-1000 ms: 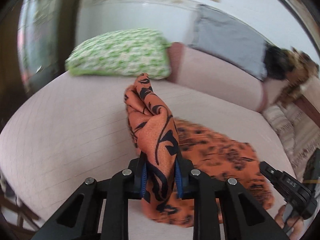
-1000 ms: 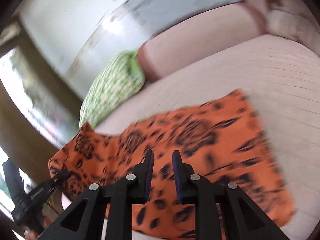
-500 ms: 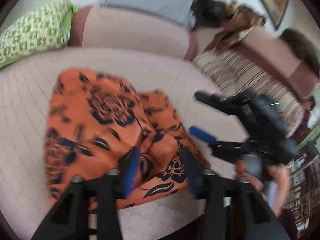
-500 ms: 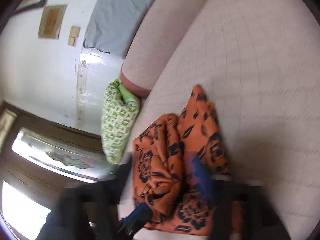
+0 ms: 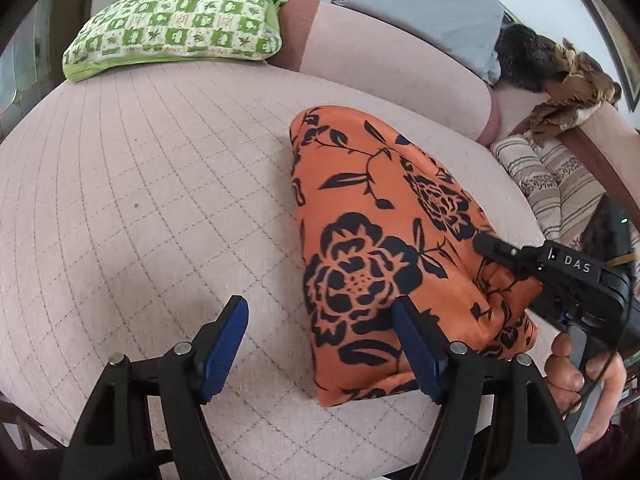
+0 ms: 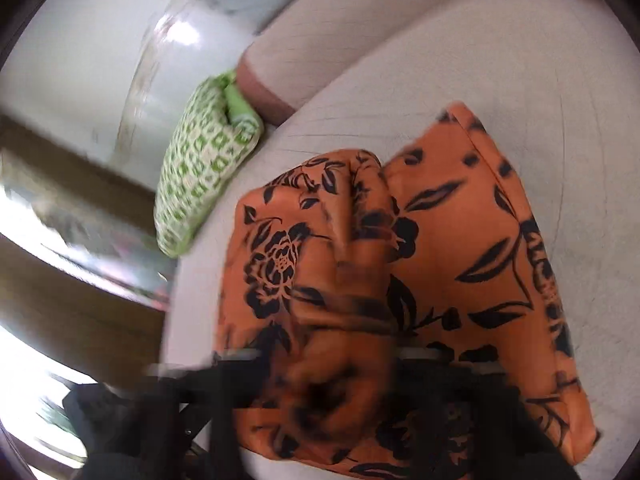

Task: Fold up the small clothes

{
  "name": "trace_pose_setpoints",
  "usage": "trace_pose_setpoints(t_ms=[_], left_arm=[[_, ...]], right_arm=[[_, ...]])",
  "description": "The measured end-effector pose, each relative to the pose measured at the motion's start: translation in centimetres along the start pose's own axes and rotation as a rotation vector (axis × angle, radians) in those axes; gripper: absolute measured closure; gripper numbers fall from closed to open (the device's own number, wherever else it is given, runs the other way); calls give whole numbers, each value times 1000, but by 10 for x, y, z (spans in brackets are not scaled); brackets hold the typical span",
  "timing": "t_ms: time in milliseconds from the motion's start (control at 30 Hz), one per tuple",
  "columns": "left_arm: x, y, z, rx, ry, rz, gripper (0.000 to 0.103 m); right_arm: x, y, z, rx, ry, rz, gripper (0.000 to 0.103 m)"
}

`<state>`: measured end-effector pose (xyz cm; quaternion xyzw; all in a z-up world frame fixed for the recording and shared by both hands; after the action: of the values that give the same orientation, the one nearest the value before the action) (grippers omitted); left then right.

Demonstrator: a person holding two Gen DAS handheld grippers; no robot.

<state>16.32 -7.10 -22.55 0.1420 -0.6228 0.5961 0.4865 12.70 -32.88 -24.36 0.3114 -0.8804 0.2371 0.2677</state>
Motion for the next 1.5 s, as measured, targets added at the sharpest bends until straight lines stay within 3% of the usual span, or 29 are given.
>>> trace_pose_setpoints(t_ms=[167, 300, 333, 400, 467, 533, 633, 700, 767, 933, 1033, 1133, 1300, 1500], left_arm=[[9, -13, 29, -50, 8, 30, 28], [-3, -20, 56, -128, -10, 8, 28], [-11, -18, 61, -150, -26, -12, 28], [-33, -16, 73, -194, -57, -78, 28], [-44, -7, 77, -201, -47, -123, 28], [-42, -7, 76, -200, -35, -102, 28], [-33, -14, 72, -205, -36, -69, 28], [-31, -22, 68, -204, -44, -43, 28], [-33, -28, 65, -212, -58, -23, 28], [-50, -21, 66, -269, -80, -18, 27], [-48, -15, 66, -301, -102, 11, 20], [-48, -11, 65, -320, -97, 28, 19], [-46, -11, 65, -337, -110, 39, 18], [-44, -12, 65, -310, -120, 26, 18]], right_arm=[[51, 4, -14, 109, -23, 222, 83], [94, 0, -1, 124, 32, 347, 83], [94, -3, 7, 107, 41, 311, 83], [75, -11, 33, 31, 73, 142, 78], [54, -12, 69, -128, 175, -3, 77], [61, -19, 77, -208, 107, 14, 77], [97, -36, 60, -107, 167, 245, 77], [106, -48, 47, -79, 98, 317, 77], [88, -62, 31, -51, 42, 248, 77], [25, -85, -14, 55, 97, 128, 77], [-27, -97, -12, 44, 206, 45, 77], [-80, -113, 16, -67, 289, -57, 77], [-66, -118, 17, -92, 235, -3, 77], [-12, -79, -5, 35, 215, 59, 77]])
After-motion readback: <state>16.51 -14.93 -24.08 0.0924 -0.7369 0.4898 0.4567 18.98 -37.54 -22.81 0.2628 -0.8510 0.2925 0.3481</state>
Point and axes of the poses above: each gripper's, at about its wrist camera, not at the fingertips, and x roughly against the way its jaws point, z to its right, y to its underside, the point moved 2 cm from there along -x, roughly the way its jaws point, and after that the axes turned 10 degrees about -x, right-handed, at the moved point
